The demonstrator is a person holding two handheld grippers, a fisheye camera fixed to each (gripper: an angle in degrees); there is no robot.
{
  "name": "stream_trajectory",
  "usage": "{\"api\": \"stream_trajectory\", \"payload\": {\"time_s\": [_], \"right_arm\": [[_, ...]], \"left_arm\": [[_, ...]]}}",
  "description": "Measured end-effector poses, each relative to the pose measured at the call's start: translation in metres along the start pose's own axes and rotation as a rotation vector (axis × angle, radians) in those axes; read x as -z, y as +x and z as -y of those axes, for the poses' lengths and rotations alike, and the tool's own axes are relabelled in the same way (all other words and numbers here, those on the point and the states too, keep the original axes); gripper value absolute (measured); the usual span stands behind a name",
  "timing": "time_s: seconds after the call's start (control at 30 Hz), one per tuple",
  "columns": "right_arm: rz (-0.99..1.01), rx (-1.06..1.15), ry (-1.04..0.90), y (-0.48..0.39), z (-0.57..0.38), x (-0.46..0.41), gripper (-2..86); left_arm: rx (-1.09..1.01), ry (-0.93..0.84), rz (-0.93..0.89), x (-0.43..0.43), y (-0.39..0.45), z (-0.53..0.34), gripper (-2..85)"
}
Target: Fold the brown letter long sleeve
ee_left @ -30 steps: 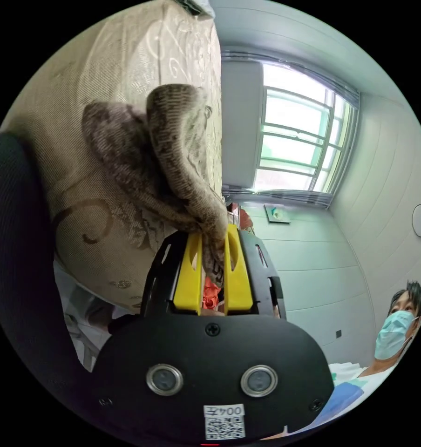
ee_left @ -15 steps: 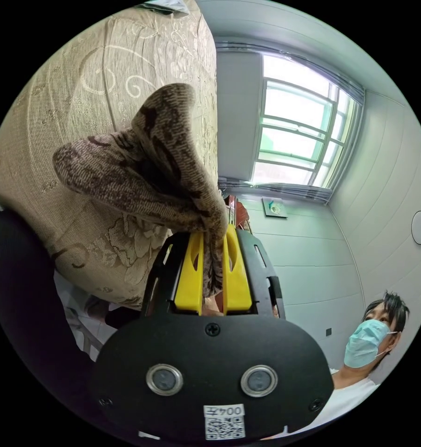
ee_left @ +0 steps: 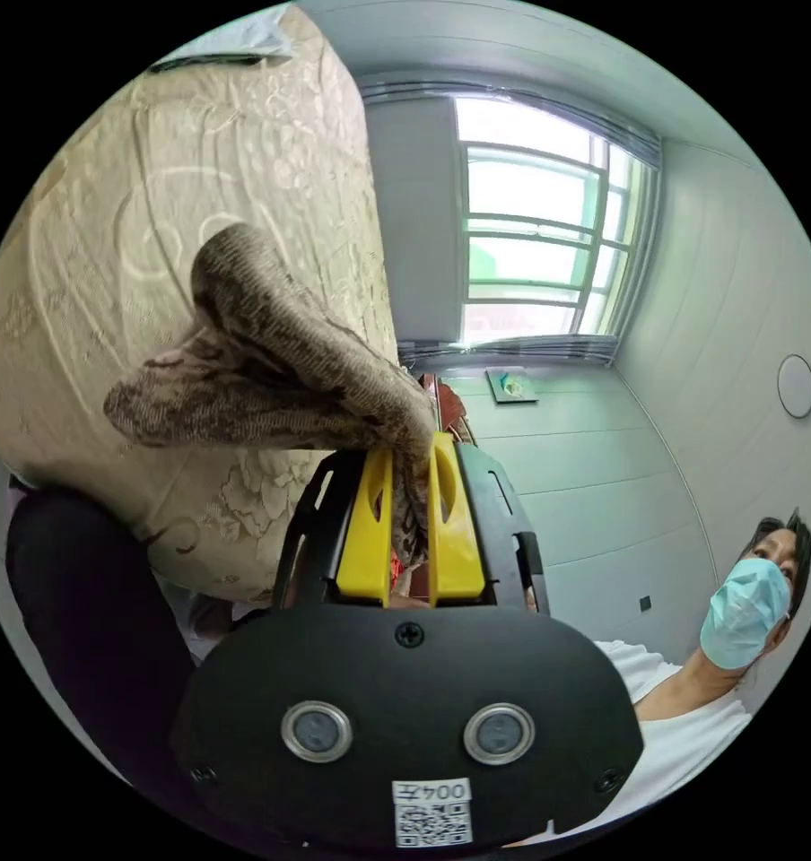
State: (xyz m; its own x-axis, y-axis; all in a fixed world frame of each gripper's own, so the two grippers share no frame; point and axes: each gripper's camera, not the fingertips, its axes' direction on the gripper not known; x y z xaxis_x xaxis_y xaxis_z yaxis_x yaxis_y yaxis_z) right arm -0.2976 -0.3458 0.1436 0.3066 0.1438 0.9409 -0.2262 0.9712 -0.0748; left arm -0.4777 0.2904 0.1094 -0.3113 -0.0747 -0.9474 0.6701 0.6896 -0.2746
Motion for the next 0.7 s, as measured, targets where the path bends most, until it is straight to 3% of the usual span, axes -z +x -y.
{"api": "stream_trajectory", "payload": {"time_s": [0.3, 0.5, 0.57, 0.63, 0.7], "right_arm": [[-0.075, 0.334, -0.219, -0.214, 0.086, -0.144, 5.5], [0.105, 0.574, -0.242, -0.319, 0.134, -0.263, 5.9], [0.141, 0.643, -0.209, -0.335, 0.149, -0.304, 6.6], [0.021, 0.585, -0.253, -0.325, 0.165, -0.345, 9.1], [-0.102, 0.459, -0.375, -0.29, 0.177, -0.385, 13.0]], "left_arm": [[-0.19, 0.202, -0.016, 0.153, 0.097, 0.082, 7.4], [-0.47, 0.374, 0.127, 0.26, 0.146, 0.154, 7.4], [-0.518, 0.417, 0.147, 0.282, 0.137, 0.176, 7.2], [-0.489, 0.442, 0.155, 0.296, 0.106, 0.201, 6.8], [-0.309, 0.473, 0.179, 0.307, 0.026, 0.232, 6.9]]}}
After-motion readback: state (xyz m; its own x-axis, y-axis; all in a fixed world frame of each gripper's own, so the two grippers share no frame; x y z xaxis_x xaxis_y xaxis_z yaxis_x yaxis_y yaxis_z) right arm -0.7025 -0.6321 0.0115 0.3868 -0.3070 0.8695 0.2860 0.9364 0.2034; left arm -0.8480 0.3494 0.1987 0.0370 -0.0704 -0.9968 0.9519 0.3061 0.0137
